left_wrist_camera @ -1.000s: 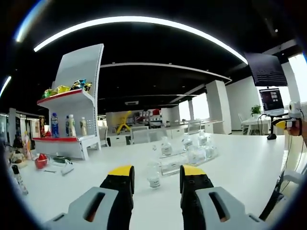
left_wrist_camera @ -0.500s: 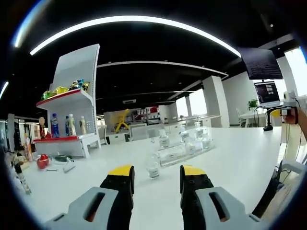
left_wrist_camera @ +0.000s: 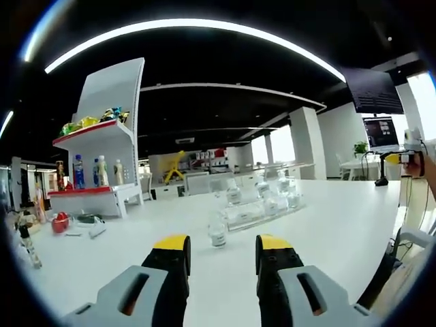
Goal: Identify the label on the chemical reagent bottle, grasp the chemical reagent bottle, and place it in the designated position on the reagent rack
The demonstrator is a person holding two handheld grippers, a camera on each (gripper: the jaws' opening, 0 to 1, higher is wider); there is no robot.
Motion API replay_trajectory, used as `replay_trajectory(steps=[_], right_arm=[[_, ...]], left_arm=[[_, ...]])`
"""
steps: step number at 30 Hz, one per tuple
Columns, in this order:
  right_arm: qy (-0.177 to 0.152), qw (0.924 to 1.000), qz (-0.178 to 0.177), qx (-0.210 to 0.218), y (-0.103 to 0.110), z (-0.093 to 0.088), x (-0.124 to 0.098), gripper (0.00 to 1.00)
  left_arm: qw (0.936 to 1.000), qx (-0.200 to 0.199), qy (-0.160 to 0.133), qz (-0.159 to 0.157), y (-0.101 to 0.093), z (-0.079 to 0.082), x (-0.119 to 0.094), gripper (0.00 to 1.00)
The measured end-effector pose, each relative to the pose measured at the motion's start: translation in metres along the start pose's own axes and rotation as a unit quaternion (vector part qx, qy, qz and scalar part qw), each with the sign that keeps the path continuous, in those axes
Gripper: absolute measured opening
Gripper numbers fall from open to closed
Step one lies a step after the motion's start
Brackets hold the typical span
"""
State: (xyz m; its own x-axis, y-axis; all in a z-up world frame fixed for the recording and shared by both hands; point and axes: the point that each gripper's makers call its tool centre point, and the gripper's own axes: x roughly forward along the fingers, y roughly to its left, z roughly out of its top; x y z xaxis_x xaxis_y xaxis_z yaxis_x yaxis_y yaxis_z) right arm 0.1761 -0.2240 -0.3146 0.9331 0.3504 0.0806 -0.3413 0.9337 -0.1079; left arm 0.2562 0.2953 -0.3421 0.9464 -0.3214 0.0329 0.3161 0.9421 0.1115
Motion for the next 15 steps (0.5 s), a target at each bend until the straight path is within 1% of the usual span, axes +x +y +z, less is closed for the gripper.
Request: replay_trajectory(steps=[5, 11, 15], right_arm=[[0.003, 1.0, 0.002, 0.002, 0.0014, -0.0039, 0.0006, 0.35], [0.002, 1.0, 0.002, 0.002, 0.0011, -0.0037, -0.0004, 0.35], [0.004, 1.0, 0.003, 0.003, -0.0005, -0.0066, -0.0007, 0.35]], left_arm=[[1.0, 0.001, 0.008, -0.002, 0.0006, -0.0051, -0.0008, 0.38], [0.9999, 0.002, 0.012, 0.001, 0.0016, -0.0069, 0.0005, 0.38], [0.9999, 0.002, 0.013, 0.001, -0.0005, -0.0071, 0.0026, 0.38]])
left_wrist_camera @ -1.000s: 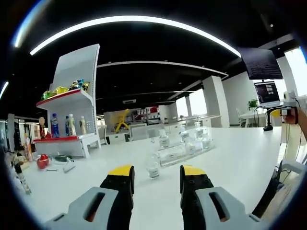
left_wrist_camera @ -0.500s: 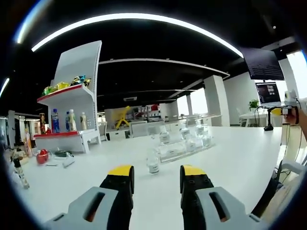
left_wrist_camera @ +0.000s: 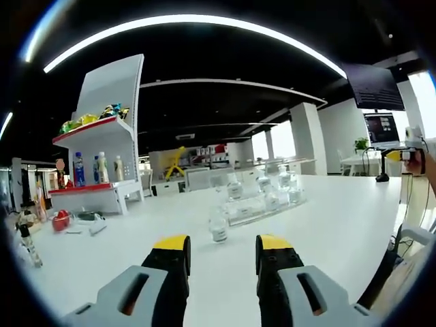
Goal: Identify the label on the chemical reagent bottle, grasp the chemical reagent bottle, and place it in the designated position on the reagent rack
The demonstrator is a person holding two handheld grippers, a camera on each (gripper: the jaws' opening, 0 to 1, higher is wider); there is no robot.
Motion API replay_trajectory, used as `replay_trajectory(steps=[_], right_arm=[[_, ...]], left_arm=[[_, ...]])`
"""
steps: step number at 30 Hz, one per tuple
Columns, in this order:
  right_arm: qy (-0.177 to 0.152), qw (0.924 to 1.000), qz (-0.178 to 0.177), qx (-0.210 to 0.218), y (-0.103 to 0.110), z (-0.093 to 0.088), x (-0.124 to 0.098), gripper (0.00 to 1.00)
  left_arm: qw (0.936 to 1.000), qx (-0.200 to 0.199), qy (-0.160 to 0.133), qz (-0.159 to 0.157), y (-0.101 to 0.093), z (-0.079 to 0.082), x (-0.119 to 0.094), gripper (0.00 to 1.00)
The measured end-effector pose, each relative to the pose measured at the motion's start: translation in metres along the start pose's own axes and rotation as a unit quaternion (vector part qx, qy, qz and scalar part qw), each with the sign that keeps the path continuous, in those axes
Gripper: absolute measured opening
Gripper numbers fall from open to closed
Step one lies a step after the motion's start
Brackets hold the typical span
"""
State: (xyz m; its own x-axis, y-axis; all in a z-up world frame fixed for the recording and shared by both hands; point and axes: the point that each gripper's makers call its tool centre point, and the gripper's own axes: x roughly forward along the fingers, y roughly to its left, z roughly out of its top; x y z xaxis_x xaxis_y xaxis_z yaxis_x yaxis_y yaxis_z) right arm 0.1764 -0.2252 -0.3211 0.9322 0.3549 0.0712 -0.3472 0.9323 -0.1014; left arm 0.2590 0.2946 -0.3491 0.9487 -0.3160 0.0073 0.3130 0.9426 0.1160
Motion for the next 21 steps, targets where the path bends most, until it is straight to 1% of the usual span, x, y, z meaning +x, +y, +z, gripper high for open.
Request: replay_trajectory(steps=[5, 9, 12, 17, 21], right_arm=[[-0.001, 1.0, -0.001, 0.004, -0.002, -0.003, 0.001, 0.35], [0.005, 1.0, -0.002, 0.008, -0.004, -0.007, 0.002, 0.35], [0.004, 0.9999, -0.004, 0.01, -0.005, -0.007, 0.002, 0.35], [0.002, 0.9998, -0.002, 0.018, -0.006, -0.006, 0.004, 0.35], [0.005, 0.9998, 0.002, 0.017, -0.004, -0.005, 0.008, 0.35]], left_arm=[[1.0, -0.003, 0.001, 0.004, -0.002, 0.001, 0.004, 0.38], [0.9999, 0.001, -0.001, 0.015, -0.005, 0.007, 0.009, 0.38], [0.9998, 0.006, 0.002, 0.018, -0.008, 0.007, 0.015, 0.38], [0.9996, 0.009, -0.003, 0.028, -0.006, 0.013, 0.02, 0.38], [0.9993, 0.001, -0.007, 0.036, -0.001, 0.018, 0.025, 0.38]])
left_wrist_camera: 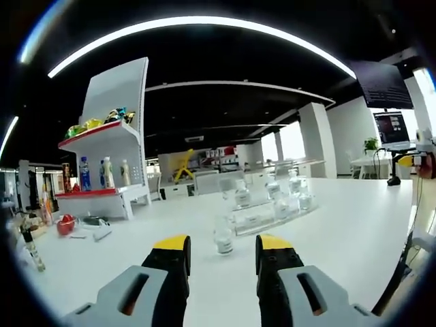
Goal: Identify the label on the chemical reagent bottle, grasp the chemical reagent bottle, and place it in the designated position on the reagent rack
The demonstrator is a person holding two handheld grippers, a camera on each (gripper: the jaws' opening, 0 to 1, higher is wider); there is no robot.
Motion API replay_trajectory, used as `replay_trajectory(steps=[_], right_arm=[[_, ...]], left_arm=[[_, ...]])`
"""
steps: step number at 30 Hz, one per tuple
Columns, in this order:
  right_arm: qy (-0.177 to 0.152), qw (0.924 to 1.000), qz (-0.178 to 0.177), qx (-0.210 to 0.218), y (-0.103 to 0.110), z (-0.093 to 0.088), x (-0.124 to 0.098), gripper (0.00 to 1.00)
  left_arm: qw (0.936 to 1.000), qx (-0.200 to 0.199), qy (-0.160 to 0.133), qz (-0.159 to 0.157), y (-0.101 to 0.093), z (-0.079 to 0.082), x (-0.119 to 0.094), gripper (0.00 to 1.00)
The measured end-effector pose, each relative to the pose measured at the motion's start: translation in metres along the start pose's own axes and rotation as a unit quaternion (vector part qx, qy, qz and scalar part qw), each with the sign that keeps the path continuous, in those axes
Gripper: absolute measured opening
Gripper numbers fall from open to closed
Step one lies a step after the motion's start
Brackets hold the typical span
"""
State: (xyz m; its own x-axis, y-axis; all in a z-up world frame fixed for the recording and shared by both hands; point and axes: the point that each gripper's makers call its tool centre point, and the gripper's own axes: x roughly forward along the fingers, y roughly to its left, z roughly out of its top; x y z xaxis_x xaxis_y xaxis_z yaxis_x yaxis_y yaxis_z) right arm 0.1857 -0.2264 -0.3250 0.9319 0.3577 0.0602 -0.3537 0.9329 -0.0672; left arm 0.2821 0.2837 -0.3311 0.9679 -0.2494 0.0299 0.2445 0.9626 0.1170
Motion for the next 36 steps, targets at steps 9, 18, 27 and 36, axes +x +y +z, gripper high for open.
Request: replay_trajectory(steps=[9, 18, 27, 36], right_arm=[[0.009, 0.9999, 0.005, 0.006, 0.001, -0.01, 0.003, 0.35], [0.013, 0.9998, -0.003, 0.013, -0.007, -0.015, 0.006, 0.35], [0.018, 0.9998, -0.004, 0.008, -0.006, -0.016, 0.006, 0.35], [0.018, 0.9998, -0.01, 0.002, -0.011, -0.011, 0.006, 0.35]], left_arm=[[0.9999, 0.004, 0.016, 0.001, -0.009, -0.01, 0.024, 0.38], [0.9997, -0.004, 0.023, 0.003, -0.006, -0.018, 0.042, 0.38], [0.9997, -0.004, 0.024, -0.005, -0.01, -0.017, 0.07, 0.38], [0.9994, -0.005, 0.031, -0.012, -0.007, -0.026, 0.101, 0.38]])
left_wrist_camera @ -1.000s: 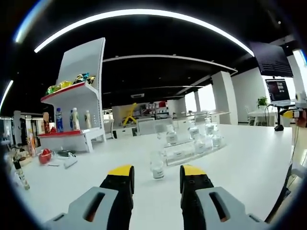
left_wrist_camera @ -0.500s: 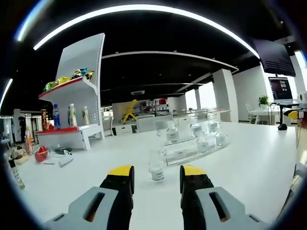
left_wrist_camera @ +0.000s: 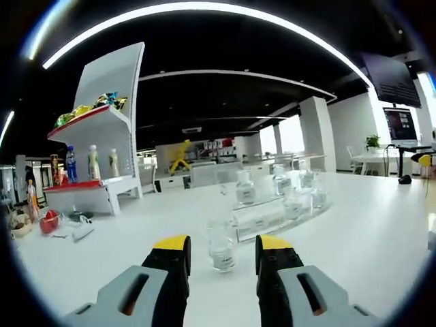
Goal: Identify the label on the chemical reagent bottle, grasp the chemical reagent bottle, and place it in the designated position on the reagent rack
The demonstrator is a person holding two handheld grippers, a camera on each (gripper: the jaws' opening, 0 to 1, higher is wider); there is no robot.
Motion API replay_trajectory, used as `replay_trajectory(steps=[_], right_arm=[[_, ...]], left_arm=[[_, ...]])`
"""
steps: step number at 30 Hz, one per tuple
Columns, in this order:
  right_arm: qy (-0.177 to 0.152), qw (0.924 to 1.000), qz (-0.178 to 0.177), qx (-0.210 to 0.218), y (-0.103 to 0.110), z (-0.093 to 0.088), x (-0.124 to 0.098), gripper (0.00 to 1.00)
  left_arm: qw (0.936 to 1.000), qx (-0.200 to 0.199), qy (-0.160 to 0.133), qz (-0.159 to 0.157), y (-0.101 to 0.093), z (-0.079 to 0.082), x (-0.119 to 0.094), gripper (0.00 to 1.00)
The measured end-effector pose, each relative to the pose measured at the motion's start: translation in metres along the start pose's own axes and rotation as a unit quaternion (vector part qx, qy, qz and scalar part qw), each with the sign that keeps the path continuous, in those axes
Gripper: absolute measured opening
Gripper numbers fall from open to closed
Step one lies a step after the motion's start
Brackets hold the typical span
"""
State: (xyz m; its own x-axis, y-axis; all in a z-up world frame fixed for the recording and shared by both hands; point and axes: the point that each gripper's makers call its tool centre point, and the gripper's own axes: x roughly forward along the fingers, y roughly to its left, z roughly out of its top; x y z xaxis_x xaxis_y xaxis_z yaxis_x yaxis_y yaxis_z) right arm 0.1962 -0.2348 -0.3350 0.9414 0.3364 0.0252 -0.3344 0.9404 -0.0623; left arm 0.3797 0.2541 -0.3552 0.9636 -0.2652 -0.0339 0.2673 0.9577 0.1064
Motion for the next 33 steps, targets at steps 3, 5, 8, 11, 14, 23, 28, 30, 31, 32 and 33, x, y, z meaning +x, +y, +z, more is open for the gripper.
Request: replay_trajectory(steps=[3, 5, 8, 11, 14, 23, 28, 30, 31, 32, 33], right_arm=[[-0.002, 1.0, -0.002, -0.001, -0.001, 0.002, 0.0, 0.35], [-0.002, 1.0, -0.003, -0.002, -0.001, 0.003, 0.0, 0.35], [0.002, 1.0, -0.005, -0.002, -0.003, 0.0, -0.001, 0.35], [0.003, 1.0, -0.007, -0.001, -0.005, -0.001, -0.002, 0.35], [0.004, 0.9999, -0.01, 0.0, -0.008, -0.001, -0.002, 0.35], [0.006, 0.9999, -0.015, 0.0, -0.013, -0.001, -0.005, 0.35], [0.005, 0.9999, -0.016, 0.003, -0.015, -0.004, -0.005, 0.35], [0.007, 0.9998, -0.017, 0.004, -0.016, -0.005, -0.005, 0.35], [0.008, 0.9998, -0.017, 0.004, -0.016, -0.006, -0.005, 0.35], [0.008, 0.9998, -0.016, 0.005, -0.016, -0.006, -0.005, 0.35], [0.009, 0.9998, -0.017, 0.005, -0.016, -0.006, -0.005, 0.35]], left_arm=[[1.0, 0.001, 0.001, -0.002, 0.0, -0.001, 0.006, 0.38], [1.0, 0.001, 0.003, -0.001, 0.0, -0.001, 0.01, 0.38], [1.0, -0.002, 0.005, 0.002, 0.001, -0.003, 0.017, 0.38], [1.0, 0.0, 0.009, -0.003, -0.004, -0.004, 0.025, 0.38], [0.9999, 0.004, 0.009, -0.007, -0.009, -0.003, 0.036, 0.38], [0.9999, -0.004, 0.017, 0.0, -0.011, -0.009, 0.054, 0.38], [0.9996, -0.013, 0.019, 0.015, -0.006, -0.01, 0.059, 0.38], [0.9995, -0.015, 0.02, 0.02, -0.003, -0.011, 0.062, 0.38], [0.9994, -0.015, 0.022, 0.02, -0.003, -0.012, 0.063, 0.38], [0.9994, -0.013, 0.025, 0.02, -0.003, -0.014, 0.065, 0.38], [0.9994, -0.011, 0.027, 0.021, -0.002, -0.015, 0.066, 0.38]])
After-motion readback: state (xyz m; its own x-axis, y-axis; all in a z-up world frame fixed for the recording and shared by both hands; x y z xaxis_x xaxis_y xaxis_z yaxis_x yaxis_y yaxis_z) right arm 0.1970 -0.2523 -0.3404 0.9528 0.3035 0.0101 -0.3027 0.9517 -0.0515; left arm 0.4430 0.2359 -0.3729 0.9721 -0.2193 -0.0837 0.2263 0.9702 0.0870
